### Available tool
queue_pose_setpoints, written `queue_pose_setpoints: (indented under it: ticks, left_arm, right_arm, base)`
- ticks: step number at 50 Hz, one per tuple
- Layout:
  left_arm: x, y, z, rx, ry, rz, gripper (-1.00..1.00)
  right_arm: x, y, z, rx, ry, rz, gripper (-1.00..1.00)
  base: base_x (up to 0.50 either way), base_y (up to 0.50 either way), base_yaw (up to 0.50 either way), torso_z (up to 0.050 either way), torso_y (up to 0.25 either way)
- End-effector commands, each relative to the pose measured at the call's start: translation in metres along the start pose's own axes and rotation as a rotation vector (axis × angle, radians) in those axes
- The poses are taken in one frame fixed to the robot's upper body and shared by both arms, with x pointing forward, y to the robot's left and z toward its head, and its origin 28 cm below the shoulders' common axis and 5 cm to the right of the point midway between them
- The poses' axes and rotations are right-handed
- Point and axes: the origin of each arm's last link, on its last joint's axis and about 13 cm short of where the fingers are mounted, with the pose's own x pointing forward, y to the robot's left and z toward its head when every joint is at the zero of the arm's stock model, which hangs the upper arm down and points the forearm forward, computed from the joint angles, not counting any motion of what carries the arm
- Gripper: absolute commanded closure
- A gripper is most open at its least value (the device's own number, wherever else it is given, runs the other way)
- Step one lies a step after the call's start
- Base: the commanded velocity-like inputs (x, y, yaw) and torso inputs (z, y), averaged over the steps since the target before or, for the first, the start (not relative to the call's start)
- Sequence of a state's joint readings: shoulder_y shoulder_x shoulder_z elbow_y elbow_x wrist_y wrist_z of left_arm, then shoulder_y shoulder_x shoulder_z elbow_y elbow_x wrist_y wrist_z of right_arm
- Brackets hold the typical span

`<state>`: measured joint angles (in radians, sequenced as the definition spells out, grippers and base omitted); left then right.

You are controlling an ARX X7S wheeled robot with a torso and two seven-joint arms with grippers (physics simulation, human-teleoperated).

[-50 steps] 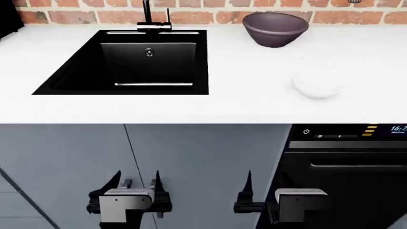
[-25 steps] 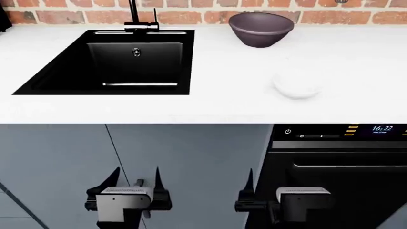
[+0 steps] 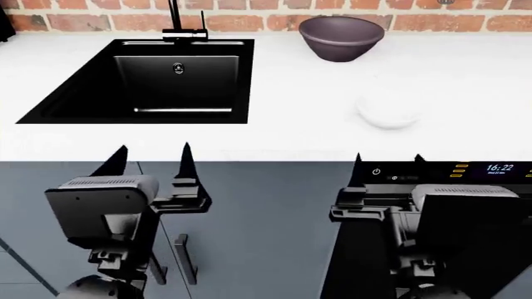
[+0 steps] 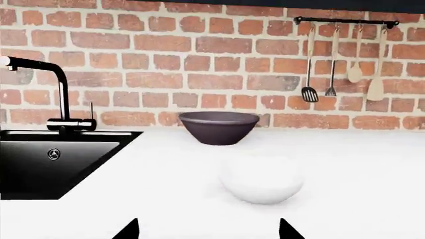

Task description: Stack the bowls in the sink.

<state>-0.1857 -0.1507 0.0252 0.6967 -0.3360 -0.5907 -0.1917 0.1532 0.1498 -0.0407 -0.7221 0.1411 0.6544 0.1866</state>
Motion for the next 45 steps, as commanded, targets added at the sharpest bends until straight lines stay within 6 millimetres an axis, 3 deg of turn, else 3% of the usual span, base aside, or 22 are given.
queue_pose_setpoints:
  ticks: [1,8,22,45]
  left_arm:
    - [0.012,-0.009,0.06,0.033,-0.061,-0.045,-1.0]
    - [0.047,-0.013,0.093,0.07,-0.061,-0.081,-1.0]
    - [0.133,-0.015,0.144,0.07,-0.004,-0.149,-1.0]
    - [0.212,-0.016,0.197,0.098,0.34,-0.221,-1.0]
  right_arm:
    - [0.007,-0.009,0.061,-0.024,-0.1,-0.022,-1.0]
    - [0.036,-0.013,0.097,-0.061,-0.141,-0.031,-1.0]
    - [0.105,-0.023,0.144,-0.069,-0.112,0.007,-1.0]
    - [0.176,-0.049,0.197,-0.01,0.182,0.066,-1.0]
  base:
    - [0.0,0.0,0.0,0.0,0.0]
    - [0.0,0.0,0.0,0.0,0.0]
    - [0.0,0.0,0.0,0.0,0.0]
    - [0.0,0.0,0.0,0.0,0.0]
